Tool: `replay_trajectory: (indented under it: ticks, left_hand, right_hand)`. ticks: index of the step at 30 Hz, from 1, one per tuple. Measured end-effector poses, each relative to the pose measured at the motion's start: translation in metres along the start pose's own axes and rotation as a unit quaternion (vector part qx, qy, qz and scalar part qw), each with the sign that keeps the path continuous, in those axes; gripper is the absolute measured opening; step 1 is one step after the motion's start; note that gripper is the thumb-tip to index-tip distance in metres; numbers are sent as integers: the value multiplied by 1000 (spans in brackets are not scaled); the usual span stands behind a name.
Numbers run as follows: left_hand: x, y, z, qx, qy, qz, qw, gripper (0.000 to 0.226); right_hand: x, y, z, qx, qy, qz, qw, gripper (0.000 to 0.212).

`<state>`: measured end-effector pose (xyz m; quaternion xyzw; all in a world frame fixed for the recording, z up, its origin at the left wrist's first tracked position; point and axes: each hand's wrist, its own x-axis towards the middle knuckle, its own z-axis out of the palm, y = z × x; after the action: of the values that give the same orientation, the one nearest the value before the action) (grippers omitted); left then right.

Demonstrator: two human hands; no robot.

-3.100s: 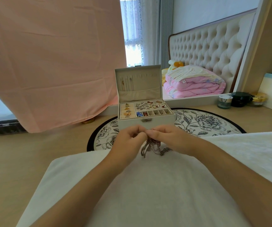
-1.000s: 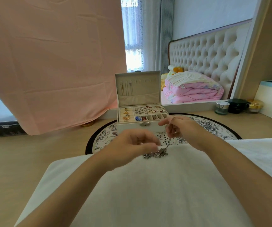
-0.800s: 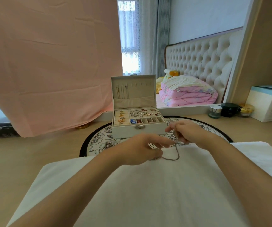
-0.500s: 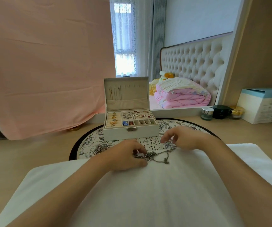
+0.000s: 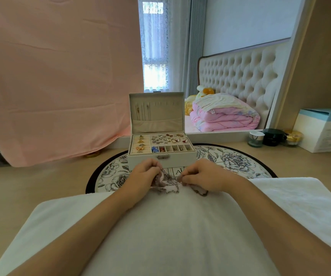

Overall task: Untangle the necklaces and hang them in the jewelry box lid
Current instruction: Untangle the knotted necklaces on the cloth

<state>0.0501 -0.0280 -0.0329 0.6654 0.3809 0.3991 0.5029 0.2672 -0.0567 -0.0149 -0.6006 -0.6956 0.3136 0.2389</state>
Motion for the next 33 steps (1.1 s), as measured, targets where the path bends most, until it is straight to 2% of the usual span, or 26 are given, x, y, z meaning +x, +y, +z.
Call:
replay_trajectory:
  ticks: [3, 6, 7, 10, 14, 17, 19, 20, 22, 24, 27, 31, 33]
  left_hand:
    - [2, 6, -8, -9, 17, -4, 1000, 26]
    - [2, 9, -21, 102, 0, 55, 993, 13]
    - [2, 10, -23, 139, -12, 72, 988, 7]
    - [2, 6, -30, 249, -54, 77, 964, 15]
    - [-5, -2, -32, 394, -94, 71, 912, 12]
    - [-7, -5, -26, 475, -80, 103, 870, 23]
    - [-8, -6, -20, 464, -54, 143, 873, 30]
    - [-9, -6, -15, 432, -49, 146, 889, 30]
    - [-14, -3, -4, 302, -55, 108, 946, 26]
    - [-14, -3, 5, 198, -57, 81, 975, 21]
    - [-12, -5, 6, 141, -36, 59, 988, 17]
    - [-11, -8, 2, 176, -25, 76, 981, 22]
    - [-12, -8, 4, 159, -37, 76, 984, 22]
  right_hand:
    - [0, 1, 0, 166, -6, -29, 986, 16]
    - [0, -2, 0, 243, -22, -27, 969, 21]
    - [-1, -3, 1, 228, -20, -21, 973, 20]
    - [-3, -9, 4, 127, 18, -7, 992, 19]
    - [-6, -6, 6, 78, 29, -5, 997, 16]
    - [-9, -6, 9, 54, 17, -15, 998, 12]
    - [-11, -7, 9, 67, 25, -23, 997, 11]
    - [-11, -7, 8, 75, 32, -25, 996, 11]
    - [-13, -8, 7, 82, 36, -40, 995, 10]
    - [-13, -7, 7, 84, 43, -56, 994, 7]
    - [-12, -4, 7, 90, 48, -71, 992, 6]
    - [-12, -4, 10, 91, 56, -94, 990, 8]
    - [-11, -4, 11, 82, 75, -107, 988, 13]
